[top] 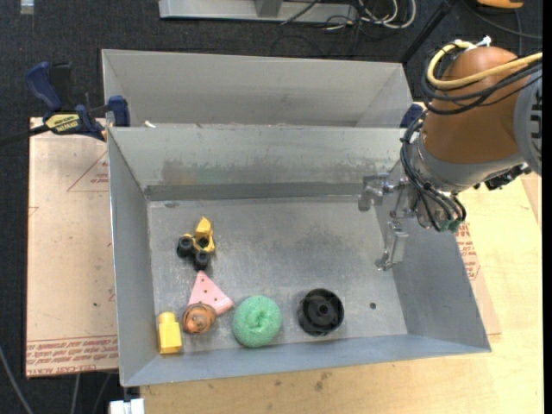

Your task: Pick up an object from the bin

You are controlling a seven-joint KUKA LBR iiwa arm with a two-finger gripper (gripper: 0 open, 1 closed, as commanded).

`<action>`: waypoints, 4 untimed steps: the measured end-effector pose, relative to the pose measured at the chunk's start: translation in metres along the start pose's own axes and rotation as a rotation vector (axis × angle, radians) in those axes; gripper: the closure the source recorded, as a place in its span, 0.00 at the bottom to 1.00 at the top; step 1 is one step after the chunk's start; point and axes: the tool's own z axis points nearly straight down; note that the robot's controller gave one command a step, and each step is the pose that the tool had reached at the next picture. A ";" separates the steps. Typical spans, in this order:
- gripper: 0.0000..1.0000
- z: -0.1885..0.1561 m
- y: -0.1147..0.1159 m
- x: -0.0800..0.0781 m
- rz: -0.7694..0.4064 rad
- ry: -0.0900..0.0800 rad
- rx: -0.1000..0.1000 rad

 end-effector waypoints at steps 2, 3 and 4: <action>0.00 0.038 0.007 0.019 -0.055 -0.013 0.002; 0.00 0.094 -0.001 0.027 -0.273 -0.009 0.001; 0.00 0.119 0.045 0.039 -0.393 -0.005 0.002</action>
Offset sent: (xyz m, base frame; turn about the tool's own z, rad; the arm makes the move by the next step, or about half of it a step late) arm -0.0553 0.0188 -0.1082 -0.1399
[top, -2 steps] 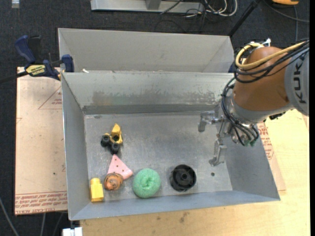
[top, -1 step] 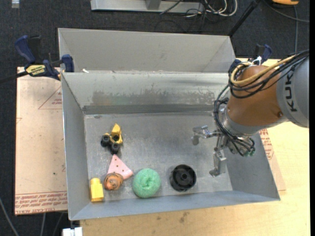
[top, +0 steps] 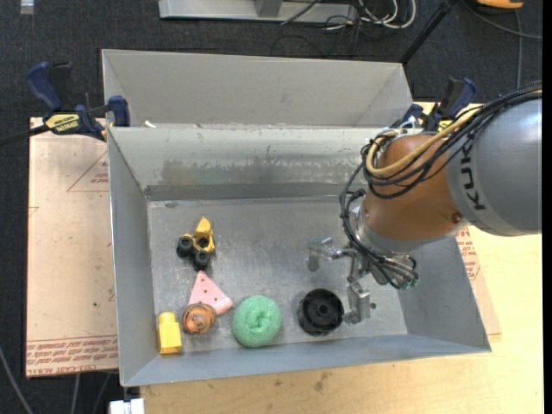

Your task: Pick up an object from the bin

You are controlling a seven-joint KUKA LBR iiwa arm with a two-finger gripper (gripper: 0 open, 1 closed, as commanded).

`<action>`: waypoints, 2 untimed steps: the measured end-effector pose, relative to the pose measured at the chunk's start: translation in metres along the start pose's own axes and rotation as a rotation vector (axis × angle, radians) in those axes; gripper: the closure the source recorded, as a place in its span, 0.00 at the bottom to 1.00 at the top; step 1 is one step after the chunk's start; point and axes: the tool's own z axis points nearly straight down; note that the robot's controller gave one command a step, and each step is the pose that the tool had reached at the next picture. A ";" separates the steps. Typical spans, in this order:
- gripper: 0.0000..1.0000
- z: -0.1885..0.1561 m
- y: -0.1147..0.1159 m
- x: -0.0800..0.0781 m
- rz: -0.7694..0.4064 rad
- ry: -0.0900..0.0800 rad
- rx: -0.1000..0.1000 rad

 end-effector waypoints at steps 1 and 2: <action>0.00 0.011 0.029 0.000 -0.119 -0.003 -0.005; 1.00 0.029 0.070 -0.002 -0.239 -0.006 -0.001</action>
Offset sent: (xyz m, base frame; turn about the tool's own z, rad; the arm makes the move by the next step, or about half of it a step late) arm -0.0275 0.0628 -0.0328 -0.2372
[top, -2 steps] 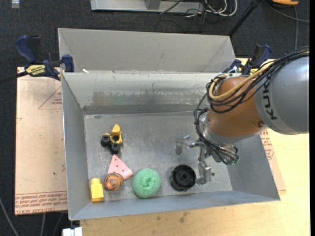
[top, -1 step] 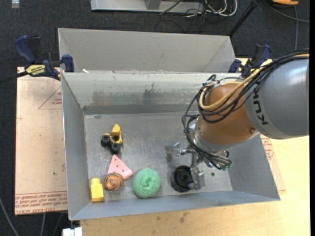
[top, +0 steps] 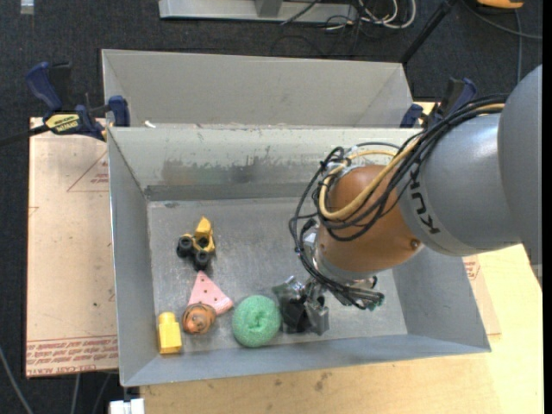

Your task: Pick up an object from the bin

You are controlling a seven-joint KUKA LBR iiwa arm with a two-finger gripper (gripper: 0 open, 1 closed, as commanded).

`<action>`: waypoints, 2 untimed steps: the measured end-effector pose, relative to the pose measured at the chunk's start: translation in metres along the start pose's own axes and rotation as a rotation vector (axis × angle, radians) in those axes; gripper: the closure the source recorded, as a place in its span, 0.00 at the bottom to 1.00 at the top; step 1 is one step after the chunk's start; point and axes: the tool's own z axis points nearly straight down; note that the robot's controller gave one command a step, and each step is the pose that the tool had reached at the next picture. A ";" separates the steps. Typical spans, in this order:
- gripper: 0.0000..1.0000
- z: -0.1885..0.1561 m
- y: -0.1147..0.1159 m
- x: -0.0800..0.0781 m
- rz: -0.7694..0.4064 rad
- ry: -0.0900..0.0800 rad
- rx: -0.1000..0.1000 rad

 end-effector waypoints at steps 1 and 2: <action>1.00 0.000 0.000 0.000 0.000 0.000 0.000; 1.00 -0.001 0.020 -0.073 -0.071 -0.008 0.003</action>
Offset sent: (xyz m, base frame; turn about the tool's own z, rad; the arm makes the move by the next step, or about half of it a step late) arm 0.0428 0.0559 -0.0039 -0.0700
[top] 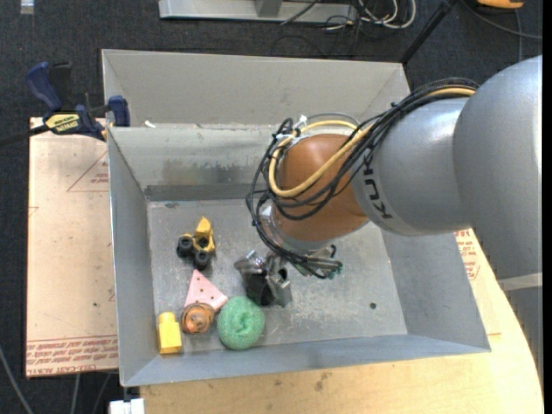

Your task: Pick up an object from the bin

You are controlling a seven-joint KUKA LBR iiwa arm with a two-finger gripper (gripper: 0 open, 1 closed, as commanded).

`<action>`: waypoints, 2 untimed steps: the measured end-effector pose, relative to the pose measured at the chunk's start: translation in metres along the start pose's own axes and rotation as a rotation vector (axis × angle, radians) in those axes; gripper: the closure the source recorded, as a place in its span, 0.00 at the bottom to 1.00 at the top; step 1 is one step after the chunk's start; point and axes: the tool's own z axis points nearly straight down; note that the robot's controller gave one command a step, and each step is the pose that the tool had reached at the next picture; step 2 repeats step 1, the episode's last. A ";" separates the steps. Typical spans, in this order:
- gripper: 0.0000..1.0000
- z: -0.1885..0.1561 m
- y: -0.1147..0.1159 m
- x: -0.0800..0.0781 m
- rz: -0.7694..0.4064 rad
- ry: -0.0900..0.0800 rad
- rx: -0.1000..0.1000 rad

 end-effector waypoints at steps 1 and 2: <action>1.00 0.000 0.000 0.000 0.000 0.000 0.000; 1.00 0.000 0.000 0.000 0.000 0.000 0.000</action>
Offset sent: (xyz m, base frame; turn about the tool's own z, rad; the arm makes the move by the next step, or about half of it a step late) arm -0.0014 0.0147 0.1258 -0.0290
